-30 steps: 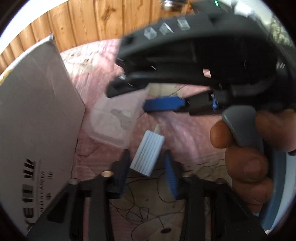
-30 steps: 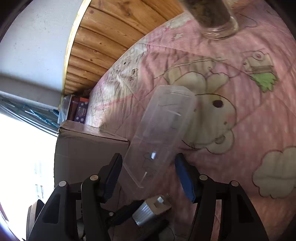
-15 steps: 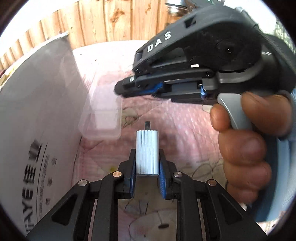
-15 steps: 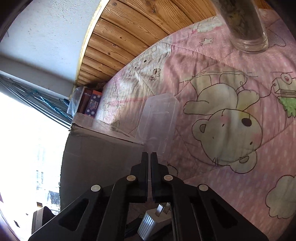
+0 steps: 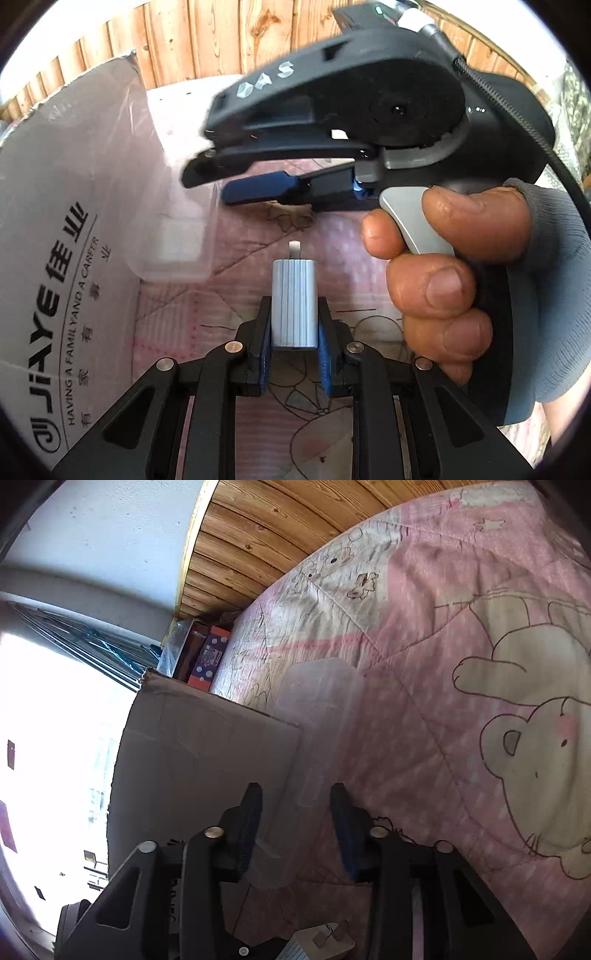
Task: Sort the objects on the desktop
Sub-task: 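Grasp the white charger plug with the left tool while the right tool grasps the clear plastic case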
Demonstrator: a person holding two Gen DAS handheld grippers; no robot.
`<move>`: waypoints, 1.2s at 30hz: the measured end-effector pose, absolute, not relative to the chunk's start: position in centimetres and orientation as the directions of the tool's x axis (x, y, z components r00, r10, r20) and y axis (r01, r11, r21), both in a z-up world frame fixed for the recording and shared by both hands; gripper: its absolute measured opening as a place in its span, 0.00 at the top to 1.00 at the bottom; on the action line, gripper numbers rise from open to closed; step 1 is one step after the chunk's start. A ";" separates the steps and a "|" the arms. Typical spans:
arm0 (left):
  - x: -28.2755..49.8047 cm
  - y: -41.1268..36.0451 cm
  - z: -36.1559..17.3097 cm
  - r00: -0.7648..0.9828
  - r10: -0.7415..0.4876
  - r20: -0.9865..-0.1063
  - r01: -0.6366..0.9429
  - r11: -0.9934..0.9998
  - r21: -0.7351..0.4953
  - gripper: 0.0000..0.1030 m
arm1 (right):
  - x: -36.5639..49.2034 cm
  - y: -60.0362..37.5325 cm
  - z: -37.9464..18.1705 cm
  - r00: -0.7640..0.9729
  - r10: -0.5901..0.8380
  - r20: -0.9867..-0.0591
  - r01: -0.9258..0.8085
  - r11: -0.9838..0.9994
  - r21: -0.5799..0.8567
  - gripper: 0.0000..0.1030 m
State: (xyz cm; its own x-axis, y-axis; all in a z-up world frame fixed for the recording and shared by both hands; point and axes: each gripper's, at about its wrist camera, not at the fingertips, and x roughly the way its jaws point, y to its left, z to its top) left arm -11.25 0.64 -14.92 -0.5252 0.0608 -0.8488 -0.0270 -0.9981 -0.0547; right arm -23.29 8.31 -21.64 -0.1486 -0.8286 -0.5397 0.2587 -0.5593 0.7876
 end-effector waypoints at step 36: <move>-2.1 -3.3 -9.2 -0.558 0.125 -0.820 0.048 -0.982 -0.182 0.80 | -14.7 13.3 -19.4 -0.285 -0.095 -0.954 0.356 -0.934 -0.013 0.48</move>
State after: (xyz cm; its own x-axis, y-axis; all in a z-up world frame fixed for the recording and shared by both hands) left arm -2.05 -3.26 -9.20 -0.5584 0.1252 -0.8200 0.0477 -0.9821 -0.1824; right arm -14.75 13.29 -19.40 -0.2847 -0.0948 -0.9539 0.3559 -0.9344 -0.0134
